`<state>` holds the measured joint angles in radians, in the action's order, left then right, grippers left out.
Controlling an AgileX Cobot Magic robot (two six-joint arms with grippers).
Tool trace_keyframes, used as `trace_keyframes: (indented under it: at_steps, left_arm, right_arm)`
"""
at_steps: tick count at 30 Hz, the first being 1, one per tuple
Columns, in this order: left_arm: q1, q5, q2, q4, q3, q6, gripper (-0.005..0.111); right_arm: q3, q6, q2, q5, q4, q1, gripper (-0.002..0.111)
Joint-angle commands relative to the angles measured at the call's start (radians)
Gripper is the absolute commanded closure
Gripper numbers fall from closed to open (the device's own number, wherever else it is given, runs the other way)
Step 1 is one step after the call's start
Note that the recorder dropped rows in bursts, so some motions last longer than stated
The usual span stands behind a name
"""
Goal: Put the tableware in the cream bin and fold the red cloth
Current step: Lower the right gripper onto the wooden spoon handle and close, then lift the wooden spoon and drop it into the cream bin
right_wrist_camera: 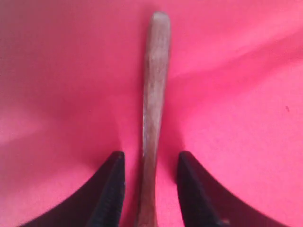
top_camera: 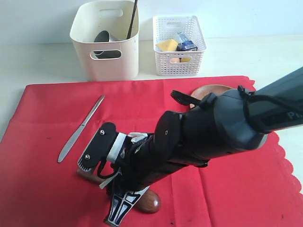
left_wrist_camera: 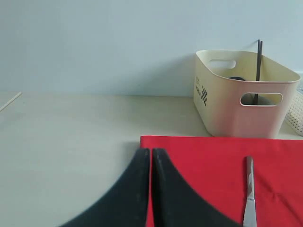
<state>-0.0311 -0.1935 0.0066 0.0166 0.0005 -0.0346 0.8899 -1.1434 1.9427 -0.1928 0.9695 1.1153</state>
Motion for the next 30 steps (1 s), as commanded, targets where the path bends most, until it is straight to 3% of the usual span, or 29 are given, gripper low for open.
trace_keyframes:
  at_steps: [1,8,14,19,30]
  left_arm:
    - [0.003,0.000,-0.007,-0.006,-0.001,-0.001,0.103]
    - [0.003,0.000,-0.007,-0.006,-0.001,-0.001,0.103]
    - [0.003,0.000,-0.007,-0.006,-0.001,-0.001,0.103]
    - [0.003,0.000,-0.007,-0.006,-0.001,-0.001,0.103]
    - [0.003,0.000,-0.007,-0.006,-0.001,-0.001,0.103]
  right_arm:
    - [-0.004,-0.009,0.026,0.012,-0.074,0.002,0.070]
    - [-0.002,-0.007,0.016,-0.023,-0.143,0.002,0.108]
    - [-0.002,-0.007,-0.105,-0.017,-0.143,0.002,0.108]
    - [0.015,-0.005,-0.232,0.089,-0.141,-0.013,0.108]
    - [0.230,0.026,-0.190,0.250,-0.132,-0.188,0.108]
